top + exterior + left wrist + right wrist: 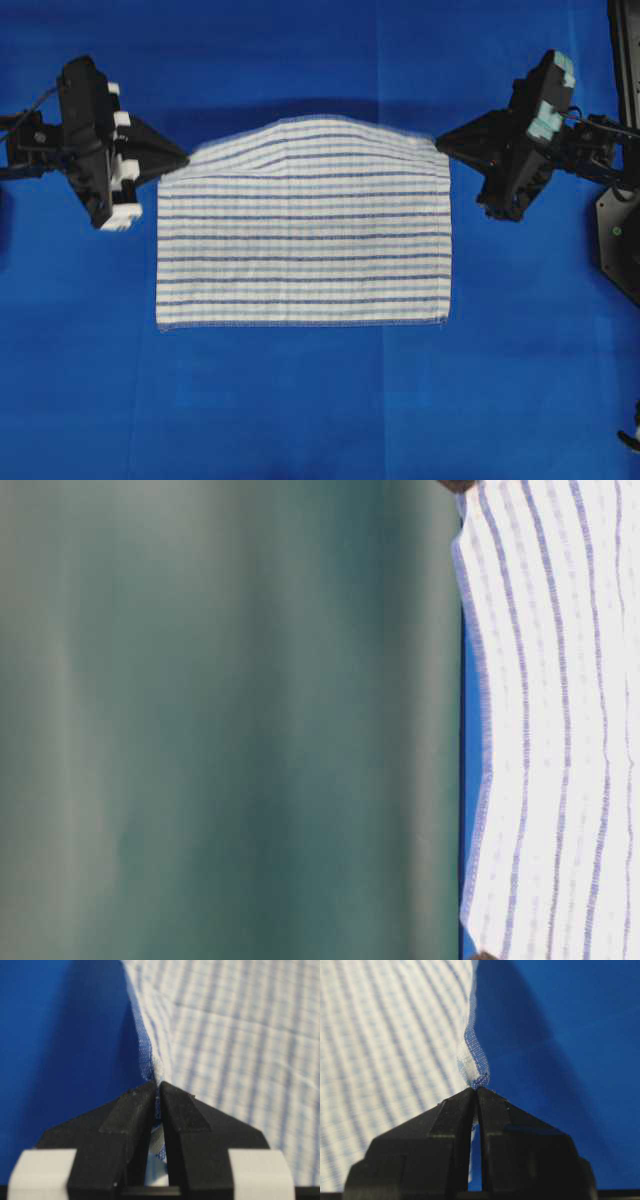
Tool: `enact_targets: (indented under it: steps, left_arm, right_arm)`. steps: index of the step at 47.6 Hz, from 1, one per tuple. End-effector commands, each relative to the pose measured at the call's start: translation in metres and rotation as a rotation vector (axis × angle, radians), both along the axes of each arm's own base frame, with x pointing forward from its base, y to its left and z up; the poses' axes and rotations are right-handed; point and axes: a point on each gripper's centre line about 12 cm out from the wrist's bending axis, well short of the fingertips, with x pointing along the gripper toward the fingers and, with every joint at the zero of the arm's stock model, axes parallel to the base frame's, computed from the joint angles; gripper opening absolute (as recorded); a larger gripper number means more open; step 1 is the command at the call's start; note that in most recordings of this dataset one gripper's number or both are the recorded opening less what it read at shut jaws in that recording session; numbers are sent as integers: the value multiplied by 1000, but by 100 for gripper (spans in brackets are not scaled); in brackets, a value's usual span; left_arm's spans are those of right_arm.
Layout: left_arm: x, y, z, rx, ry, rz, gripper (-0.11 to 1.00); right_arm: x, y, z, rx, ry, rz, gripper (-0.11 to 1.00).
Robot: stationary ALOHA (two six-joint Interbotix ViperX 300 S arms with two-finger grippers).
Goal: Fold the blue towel.
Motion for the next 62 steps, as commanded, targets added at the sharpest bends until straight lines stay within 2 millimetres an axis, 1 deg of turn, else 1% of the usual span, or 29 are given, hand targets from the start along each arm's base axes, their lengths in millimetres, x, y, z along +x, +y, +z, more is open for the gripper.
enact_targets:
  steps: [1, 9, 18, 26, 35, 42, 49, 57, 60, 62]
  left_arm:
    - [3, -9, 6, 2, -31, -32, 5]
    - [5, -28, 7, -12, -42, -95, 5]
    - [7, -52, 7, -66, -50, -153, 5]
    - [8, -77, 7, -121, -60, -214, 5]
    - [10, -94, 2, -167, -37, -247, 5]
    - [13, -101, -4, -169, -12, -265, 5]
    - [13, -103, -10, -169, 8, -267, 5]
    - [13, -103, -12, -182, 21, -257, 5]
    - [13, -103, -12, -196, 23, -247, 8]
    - [13, -103, -13, -205, 24, -241, 14]
  right_arm:
    - [-1, 11, 10, 18, -47, 24, -3]
    - [-5, 32, 12, 69, -72, 69, -3]
    - [-4, 59, 10, 133, -72, 131, -3]
    - [-2, 80, 3, 188, -56, 161, -3]
    - [1, 101, -14, 224, -14, 163, -3]
    - [5, 116, -29, 241, 34, 154, -3]
    - [11, 131, -32, 240, 40, 176, -3]
    - [11, 138, -36, 259, 70, 183, -3]
    - [10, 139, -37, 266, 80, 183, -3]
    - [10, 139, -38, 269, 86, 183, -3]
